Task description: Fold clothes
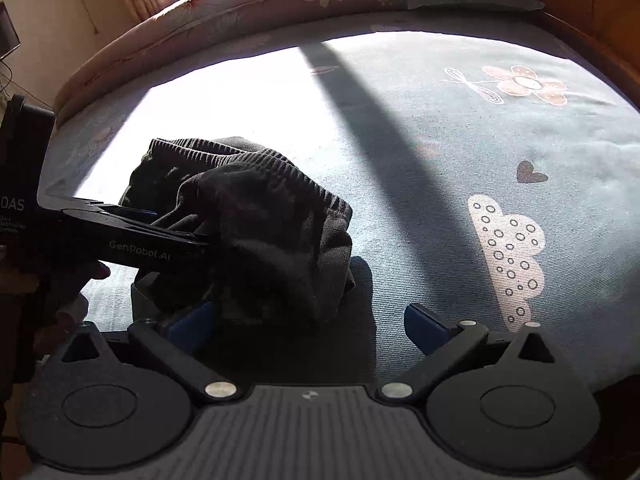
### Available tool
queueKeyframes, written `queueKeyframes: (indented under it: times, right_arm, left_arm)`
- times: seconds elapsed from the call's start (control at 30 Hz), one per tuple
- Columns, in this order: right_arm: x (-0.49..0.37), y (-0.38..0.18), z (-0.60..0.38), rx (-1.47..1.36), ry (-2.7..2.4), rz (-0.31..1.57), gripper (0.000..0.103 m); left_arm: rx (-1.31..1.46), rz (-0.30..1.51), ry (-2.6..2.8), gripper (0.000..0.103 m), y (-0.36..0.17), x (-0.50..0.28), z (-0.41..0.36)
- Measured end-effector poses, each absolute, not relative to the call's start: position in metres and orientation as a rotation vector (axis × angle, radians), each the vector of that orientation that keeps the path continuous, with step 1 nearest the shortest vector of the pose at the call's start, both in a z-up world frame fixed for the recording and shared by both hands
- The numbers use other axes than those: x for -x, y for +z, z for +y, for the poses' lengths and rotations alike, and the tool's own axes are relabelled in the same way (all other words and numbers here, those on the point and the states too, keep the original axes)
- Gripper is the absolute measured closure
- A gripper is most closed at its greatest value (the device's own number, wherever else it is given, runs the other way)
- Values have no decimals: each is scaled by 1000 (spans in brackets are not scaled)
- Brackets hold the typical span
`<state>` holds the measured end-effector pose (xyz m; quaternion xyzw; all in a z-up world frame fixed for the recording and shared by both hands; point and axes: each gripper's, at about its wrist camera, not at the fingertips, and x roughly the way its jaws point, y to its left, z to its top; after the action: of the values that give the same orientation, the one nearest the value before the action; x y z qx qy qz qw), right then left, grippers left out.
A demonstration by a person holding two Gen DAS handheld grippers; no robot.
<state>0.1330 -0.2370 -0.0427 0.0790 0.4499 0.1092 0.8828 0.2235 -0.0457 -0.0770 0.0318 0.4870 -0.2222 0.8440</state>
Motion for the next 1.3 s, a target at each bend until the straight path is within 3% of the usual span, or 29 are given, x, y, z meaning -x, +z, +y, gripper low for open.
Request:
queueKeyframes:
  times: [0.67,1.0,1.3]
  right_arm:
    - [-156,-20,-207,-120,685,706,0]
    - [-172,-95,-199,-10,638,876,0]
    - [-181,-25,-218,3,802,779,0]
  left_arm:
    - [-208,887,-371,0,-42,-162,19]
    - [-118,897,-338,0,-45,-152,40]
    - [-93,895,-347,1,-51,-153,37]
